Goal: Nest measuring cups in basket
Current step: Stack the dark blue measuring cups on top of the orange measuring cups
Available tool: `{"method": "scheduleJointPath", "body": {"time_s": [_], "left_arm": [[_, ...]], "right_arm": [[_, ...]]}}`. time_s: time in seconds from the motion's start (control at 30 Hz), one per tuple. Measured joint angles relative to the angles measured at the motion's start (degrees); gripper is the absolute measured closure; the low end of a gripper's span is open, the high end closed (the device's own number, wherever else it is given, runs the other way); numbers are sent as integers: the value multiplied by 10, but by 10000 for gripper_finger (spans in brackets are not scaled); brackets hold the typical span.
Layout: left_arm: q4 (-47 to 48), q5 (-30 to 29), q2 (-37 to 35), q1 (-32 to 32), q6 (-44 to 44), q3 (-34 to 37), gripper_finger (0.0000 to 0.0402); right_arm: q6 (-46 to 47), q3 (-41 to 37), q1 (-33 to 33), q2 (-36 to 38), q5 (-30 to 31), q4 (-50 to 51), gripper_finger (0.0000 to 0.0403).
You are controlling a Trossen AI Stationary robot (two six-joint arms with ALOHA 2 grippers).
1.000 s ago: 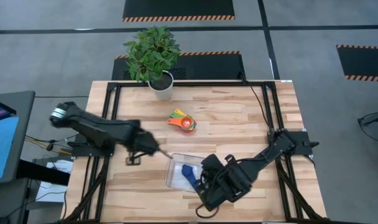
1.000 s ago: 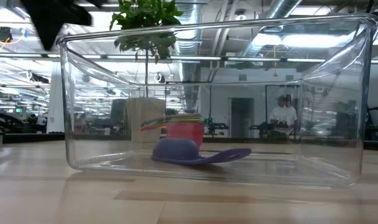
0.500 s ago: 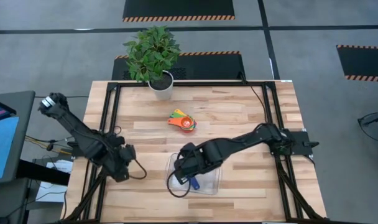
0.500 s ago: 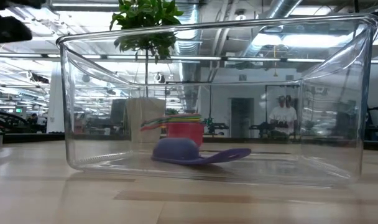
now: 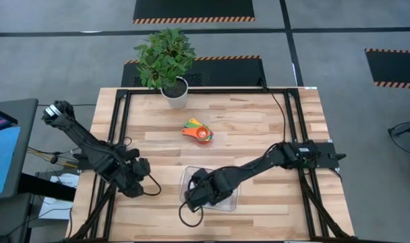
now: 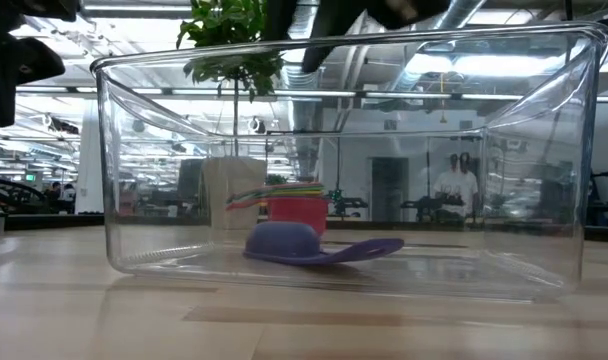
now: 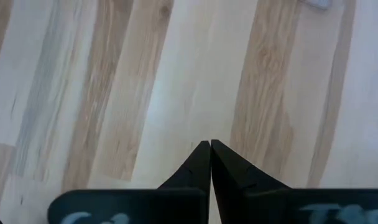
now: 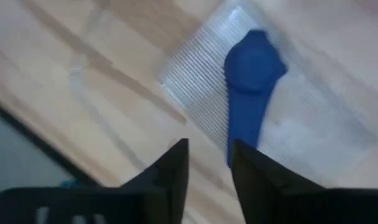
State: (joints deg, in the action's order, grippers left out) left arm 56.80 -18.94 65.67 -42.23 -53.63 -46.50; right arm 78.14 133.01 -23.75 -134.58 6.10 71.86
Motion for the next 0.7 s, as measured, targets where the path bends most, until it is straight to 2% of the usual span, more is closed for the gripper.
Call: {"method": "scheduleJointPath", "body": {"time_s": [0.2,0.33,0.43,0.7], "left_arm": [[-27,-1,0,6,21,0,401],[-48,-21,0,6,45,0,401],[-50,-29,0,7,64,0,401],[-53,-29,0,7,74,0,401]], "right_arm": [[53,-2,7,-24,11,9,187],[103,-4,11,-49,-25,2,145],[133,-1,10,-53,-43,-10,133],[193,-3,11,-64,-44,-1,132]]}}
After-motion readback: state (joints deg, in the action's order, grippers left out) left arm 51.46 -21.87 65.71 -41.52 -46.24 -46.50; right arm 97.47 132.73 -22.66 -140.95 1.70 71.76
